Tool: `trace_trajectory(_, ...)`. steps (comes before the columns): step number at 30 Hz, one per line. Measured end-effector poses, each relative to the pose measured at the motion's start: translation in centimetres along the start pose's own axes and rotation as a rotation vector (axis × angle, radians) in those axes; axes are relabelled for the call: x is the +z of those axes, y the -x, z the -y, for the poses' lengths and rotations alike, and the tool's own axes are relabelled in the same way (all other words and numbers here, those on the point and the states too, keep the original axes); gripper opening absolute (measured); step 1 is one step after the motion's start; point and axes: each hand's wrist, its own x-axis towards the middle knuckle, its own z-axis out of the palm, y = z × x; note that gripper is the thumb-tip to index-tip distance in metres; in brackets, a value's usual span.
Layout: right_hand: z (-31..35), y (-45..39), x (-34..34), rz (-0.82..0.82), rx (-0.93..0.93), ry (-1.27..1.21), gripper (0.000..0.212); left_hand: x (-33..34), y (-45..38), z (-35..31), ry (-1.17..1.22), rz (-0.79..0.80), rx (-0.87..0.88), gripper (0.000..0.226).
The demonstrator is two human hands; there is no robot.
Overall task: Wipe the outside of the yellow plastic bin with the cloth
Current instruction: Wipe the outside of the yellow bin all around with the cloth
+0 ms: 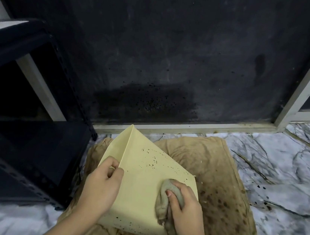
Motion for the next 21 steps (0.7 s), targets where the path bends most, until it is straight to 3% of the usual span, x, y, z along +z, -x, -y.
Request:
trace_trajectory(4, -2.0, 1.2, -0.2, -0.036, 0.116, 0.034, 0.016, 0.0, -0.7, 0.6, -0.003, -0.009, 0.045, 0.015)
trace_trajectory(8, -2.1, 3.1, 0.1, -0.108, 0.164, -0.004, 0.025, 0.6, 0.1, 1.2, 0.022, -0.035, 0.115, 0.018)
trace_trajectory(17, 6.2, 2.8, 1.6, -0.071, -0.234, -0.031, 0.030, 1.9, 2.6, 1.2, 0.102, -0.135, 0.177, 0.021)
trace_trajectory(21, 6.3, 0.7, 1.1, -0.066, -0.245, -0.045, 0.024, 3.4, 3.8, 1.5, 0.101, -0.145, 0.206, 0.021)
